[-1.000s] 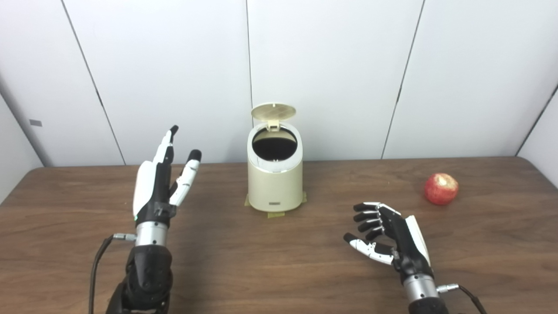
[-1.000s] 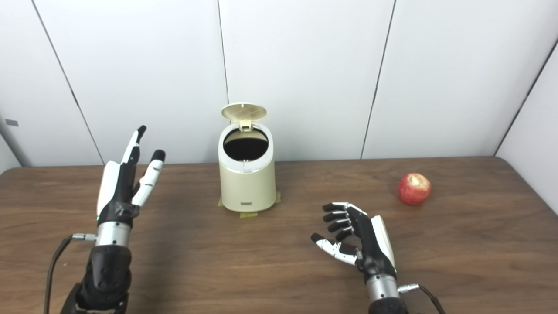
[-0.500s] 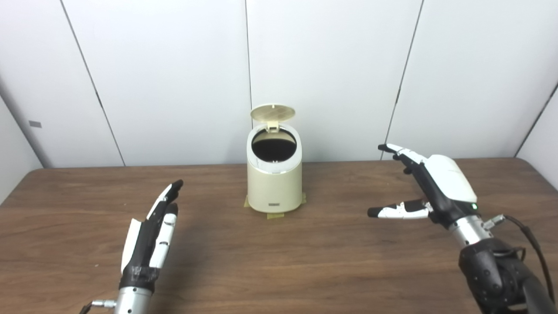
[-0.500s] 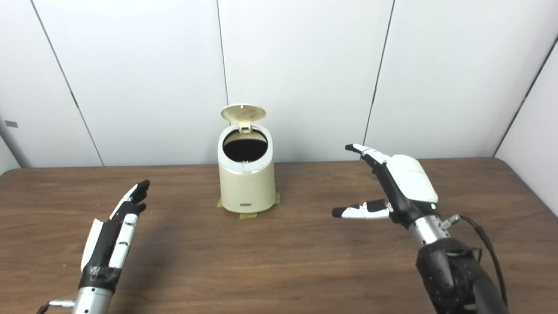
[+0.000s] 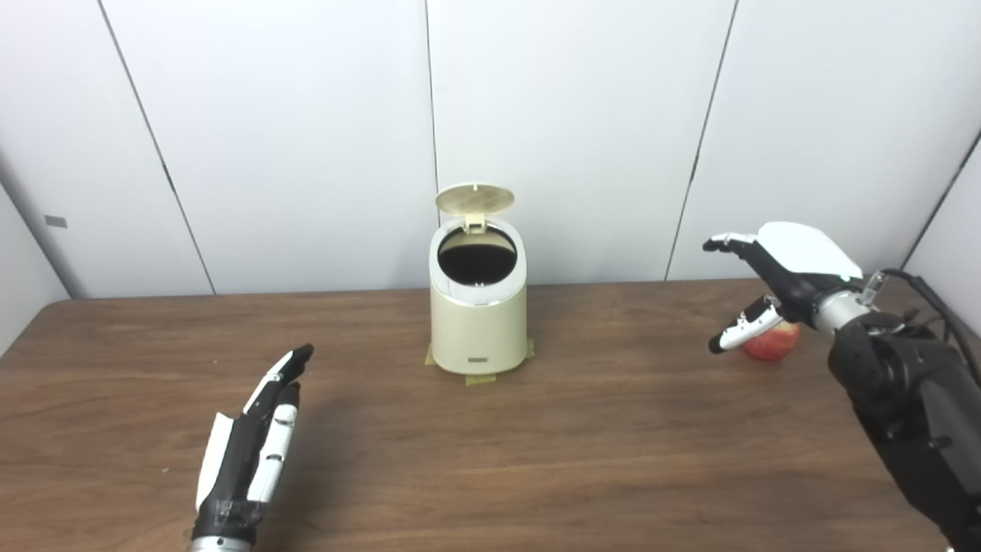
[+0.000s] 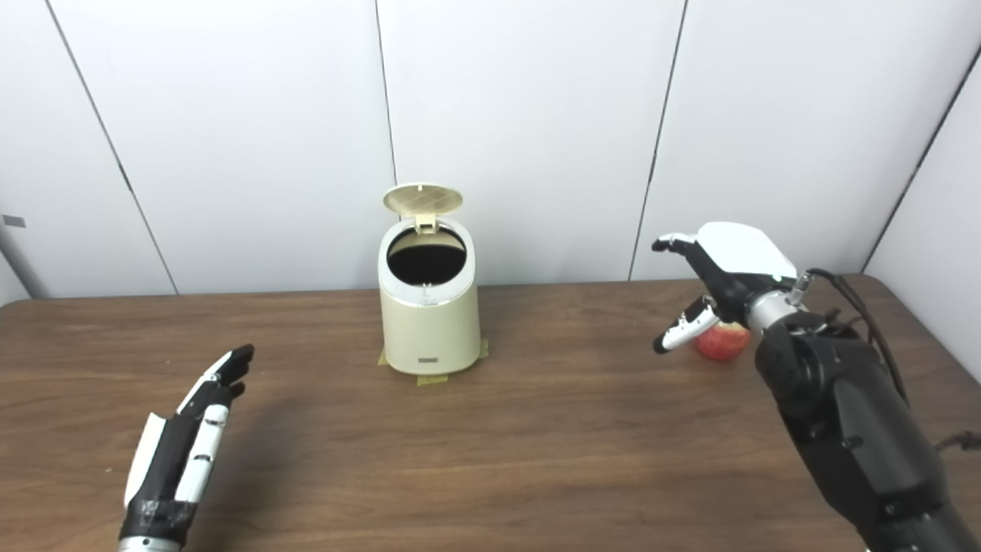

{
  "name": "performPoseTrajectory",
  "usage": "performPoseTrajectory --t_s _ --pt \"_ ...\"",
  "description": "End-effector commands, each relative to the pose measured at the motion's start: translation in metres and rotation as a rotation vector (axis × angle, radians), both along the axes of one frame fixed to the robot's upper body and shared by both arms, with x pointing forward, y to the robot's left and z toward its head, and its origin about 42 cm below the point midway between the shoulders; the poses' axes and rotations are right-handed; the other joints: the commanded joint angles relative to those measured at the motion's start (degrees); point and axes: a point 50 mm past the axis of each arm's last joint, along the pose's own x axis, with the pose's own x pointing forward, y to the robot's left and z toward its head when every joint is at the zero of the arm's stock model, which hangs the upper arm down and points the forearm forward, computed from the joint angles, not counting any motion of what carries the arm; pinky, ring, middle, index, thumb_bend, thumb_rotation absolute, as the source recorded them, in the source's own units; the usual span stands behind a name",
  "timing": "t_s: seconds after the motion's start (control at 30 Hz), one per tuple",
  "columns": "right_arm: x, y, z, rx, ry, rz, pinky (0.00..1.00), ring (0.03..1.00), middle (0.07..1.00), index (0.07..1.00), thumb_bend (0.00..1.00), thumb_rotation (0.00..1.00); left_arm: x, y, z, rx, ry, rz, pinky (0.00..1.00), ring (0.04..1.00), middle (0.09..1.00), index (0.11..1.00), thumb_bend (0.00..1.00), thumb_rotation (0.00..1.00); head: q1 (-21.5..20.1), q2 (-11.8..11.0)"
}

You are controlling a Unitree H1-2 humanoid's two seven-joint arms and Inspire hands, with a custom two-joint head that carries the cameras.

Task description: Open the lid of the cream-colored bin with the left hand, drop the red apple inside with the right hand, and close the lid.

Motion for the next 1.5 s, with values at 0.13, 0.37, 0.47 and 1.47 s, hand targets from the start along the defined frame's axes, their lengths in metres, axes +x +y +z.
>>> performPoseTrajectory --t_s 0.13,0.37,0.47,1.47 --pt "0.038 -0.019 0.033 -0.151 -0.019 -0.050 0.60 0.874 0.882 0.828 0.95 0.30 0.002 0.000 0.014 -0.048 -0.075 -0.036 0.89 0.913 0.912 0.889 0.26 1.00 -0.2 0.1" --pt "0.053 -0.027 0.013 -0.190 0.093 -0.080 0.66 0.895 0.902 0.843 0.95 0.32 0.001 0.000 0.013 -0.063 -0.083 -0.034 0.91 0.928 0.922 0.897 0.17 1.00 -0.4 0.2" --pt "0.060 -0.028 0.003 -0.162 0.133 -0.090 0.66 0.912 0.912 0.845 0.93 0.29 0.001 0.001 0.014 -0.054 -0.097 -0.018 0.90 0.926 0.927 0.896 0.16 1.00 -0.1 0.3" --pt "0.064 -0.033 -0.036 -0.301 0.125 -0.100 0.44 0.573 0.665 0.699 0.76 0.12 -0.003 0.001 0.017 -0.072 -0.113 -0.005 0.88 0.922 0.925 0.894 0.17 1.00 0.7 0.9"
